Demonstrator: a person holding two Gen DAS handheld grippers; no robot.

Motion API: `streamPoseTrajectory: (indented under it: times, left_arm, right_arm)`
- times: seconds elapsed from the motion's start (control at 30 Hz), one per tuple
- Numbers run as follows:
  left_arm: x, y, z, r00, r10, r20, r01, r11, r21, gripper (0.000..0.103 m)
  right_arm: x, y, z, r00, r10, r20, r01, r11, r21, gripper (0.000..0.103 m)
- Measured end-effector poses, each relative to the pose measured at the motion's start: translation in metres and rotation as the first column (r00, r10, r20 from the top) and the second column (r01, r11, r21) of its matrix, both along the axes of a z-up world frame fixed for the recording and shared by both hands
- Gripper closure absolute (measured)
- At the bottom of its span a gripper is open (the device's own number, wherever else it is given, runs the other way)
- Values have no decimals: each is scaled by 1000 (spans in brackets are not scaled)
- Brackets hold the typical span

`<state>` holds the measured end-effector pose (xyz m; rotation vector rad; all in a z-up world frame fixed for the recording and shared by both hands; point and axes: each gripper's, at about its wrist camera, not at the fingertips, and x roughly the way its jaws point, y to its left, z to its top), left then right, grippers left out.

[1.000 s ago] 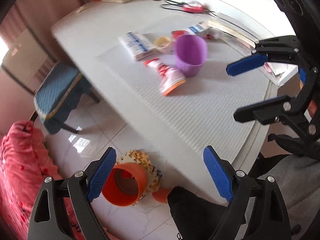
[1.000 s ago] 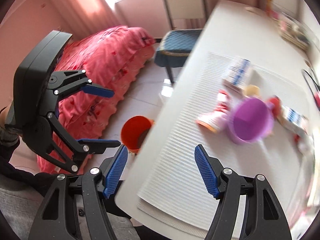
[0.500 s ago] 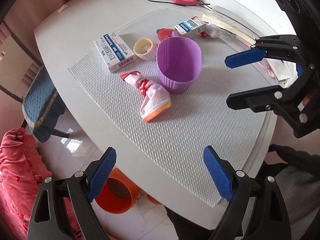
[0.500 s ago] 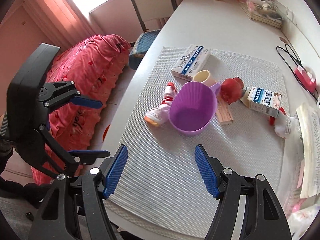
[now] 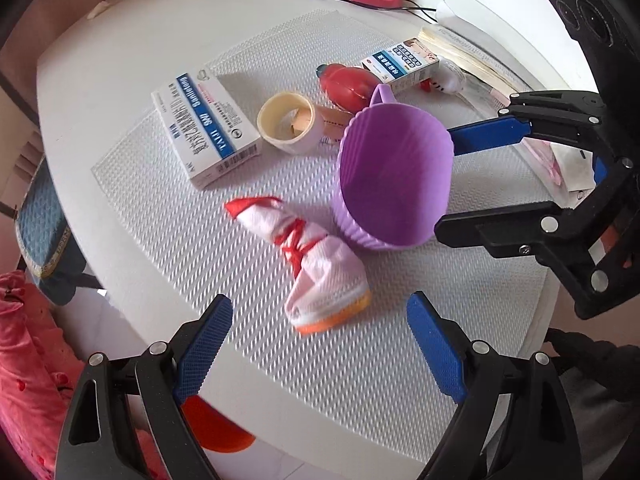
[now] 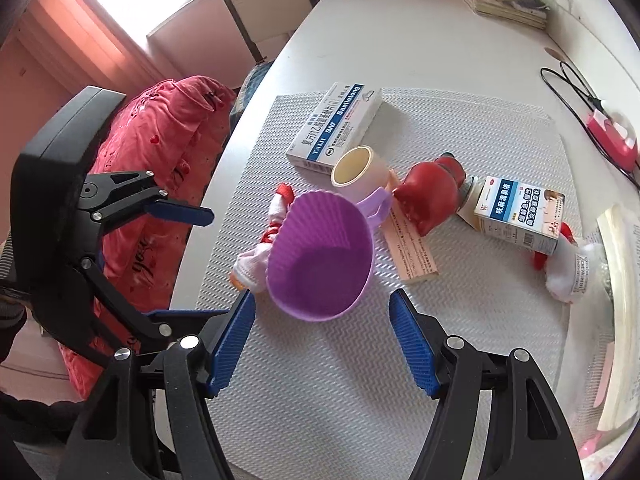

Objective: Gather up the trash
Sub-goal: 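Grasp the white-and-red sock with the left tool while the right tool grasps the purple cup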

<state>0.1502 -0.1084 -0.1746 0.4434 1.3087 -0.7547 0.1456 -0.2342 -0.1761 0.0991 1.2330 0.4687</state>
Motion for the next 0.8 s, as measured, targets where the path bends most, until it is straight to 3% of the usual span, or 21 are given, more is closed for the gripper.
streamPoseTrajectory:
  times: [0.17,0.23,0.4,0.47,0.53,0.6,0.73,0.8]
  left_arm:
    - [16,-6,-10,999,-9,-34,9,1000,-10,17]
    - [20,-8,-15,999,-14,-46,13,1000,-3,31]
    - [24,-10,-17,998,-36,-42,36,999,-5,31]
    - [23,-12,-15,999,-29,-21,30,1000,3,35]
    - [17,-14,-15,1000,-26,2,26,1000,17,49]
    - [18,-14,-12,1000,-12,-16,12,1000,-11,64]
    - [13,-18,-13,999,-39,-7,39,999,2,65]
    - [14,-18,-12,1000,-26,-7,26,1000,2,70]
  right_arm:
    - [13,0,-10,1000,2,-16,-2,1000,-20,44]
    - [18,1,-15,1000,5,-28,-5,1000,-19,47]
    - [24,0,-28,998,-4,-55,3,1000,-18,54]
    - [27,0,-34,998,-8,-66,7,1000,-21,62]
    - [29,2,-38,997,-8,-76,6,1000,-18,72]
    - [29,2,-42,997,-7,-77,6,1000,-15,76]
    - [26,4,-42,998,1,-65,-3,999,-32,94]
    - [26,4,-44,998,4,-65,-5,1000,-27,97]
